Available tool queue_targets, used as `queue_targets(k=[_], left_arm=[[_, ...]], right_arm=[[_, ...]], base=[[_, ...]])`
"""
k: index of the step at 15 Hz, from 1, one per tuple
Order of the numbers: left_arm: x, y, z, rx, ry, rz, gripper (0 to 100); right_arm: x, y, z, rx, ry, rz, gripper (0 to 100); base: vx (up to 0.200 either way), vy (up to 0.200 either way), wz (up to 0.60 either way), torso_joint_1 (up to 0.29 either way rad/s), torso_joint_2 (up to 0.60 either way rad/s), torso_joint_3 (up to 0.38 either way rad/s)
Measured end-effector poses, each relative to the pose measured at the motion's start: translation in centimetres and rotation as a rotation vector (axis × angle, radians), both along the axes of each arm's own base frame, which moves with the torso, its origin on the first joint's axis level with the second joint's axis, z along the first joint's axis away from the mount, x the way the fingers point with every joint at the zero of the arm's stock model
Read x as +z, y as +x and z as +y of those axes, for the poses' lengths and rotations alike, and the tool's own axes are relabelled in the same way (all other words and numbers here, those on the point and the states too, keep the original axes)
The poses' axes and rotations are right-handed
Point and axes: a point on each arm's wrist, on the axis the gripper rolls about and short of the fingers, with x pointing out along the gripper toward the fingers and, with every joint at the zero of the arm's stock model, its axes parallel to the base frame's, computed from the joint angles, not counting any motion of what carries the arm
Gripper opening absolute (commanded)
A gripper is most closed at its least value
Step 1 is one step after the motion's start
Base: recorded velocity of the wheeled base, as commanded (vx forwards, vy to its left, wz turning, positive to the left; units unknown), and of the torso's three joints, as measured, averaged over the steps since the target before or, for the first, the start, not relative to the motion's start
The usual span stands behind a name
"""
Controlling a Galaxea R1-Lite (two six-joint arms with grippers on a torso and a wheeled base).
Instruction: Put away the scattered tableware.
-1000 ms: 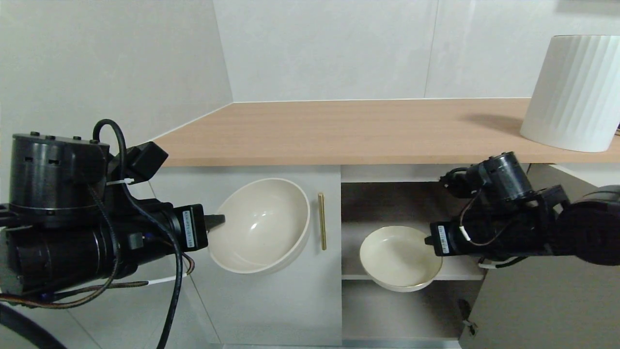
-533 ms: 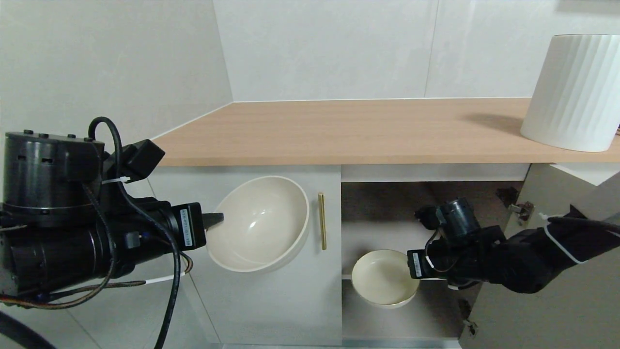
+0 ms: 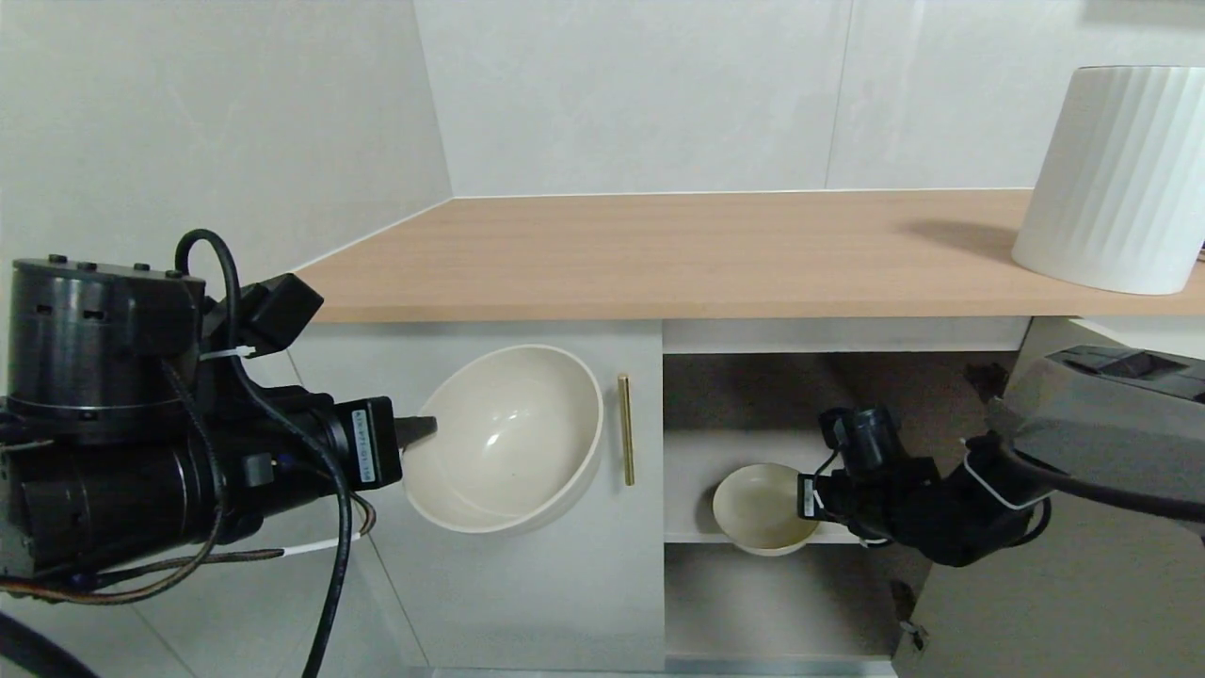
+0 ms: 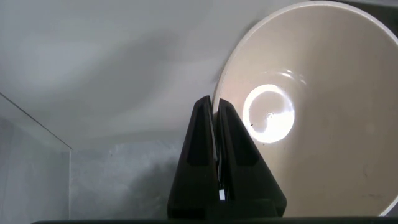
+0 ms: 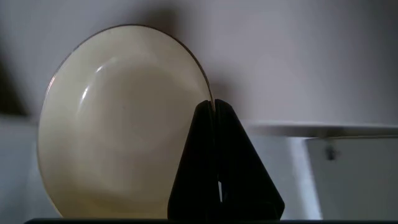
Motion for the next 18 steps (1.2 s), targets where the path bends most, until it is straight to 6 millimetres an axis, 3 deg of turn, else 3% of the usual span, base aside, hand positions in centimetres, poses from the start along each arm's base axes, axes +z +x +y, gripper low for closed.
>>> queue_targets(k=[8, 17, 18], left_arm=[[-0.6, 0.2, -0.4, -0.011, 0.012, 0.025, 0], [-0.7, 0.3, -0.5, -0.015, 0.014, 0.028, 0], [-0.7, 0.3, -0.5, -0.015, 0.013, 0.028, 0]], right_arm=[[-2.9, 3.3, -1.8, -0.143, -0.049, -0.018, 0], [-3.6, 5.3, -2.4, -0.187, -0.058, -0.048, 0], [-3.7, 5.5, -2.4, -0.187, -0.059, -0.045, 100]], base=[[0.000, 0.000, 0.00, 0.000, 0.00, 0.000], [0.000, 0.000, 0.00, 0.000, 0.00, 0.000], [0.000, 0.000, 0.00, 0.000, 0.00, 0.000]])
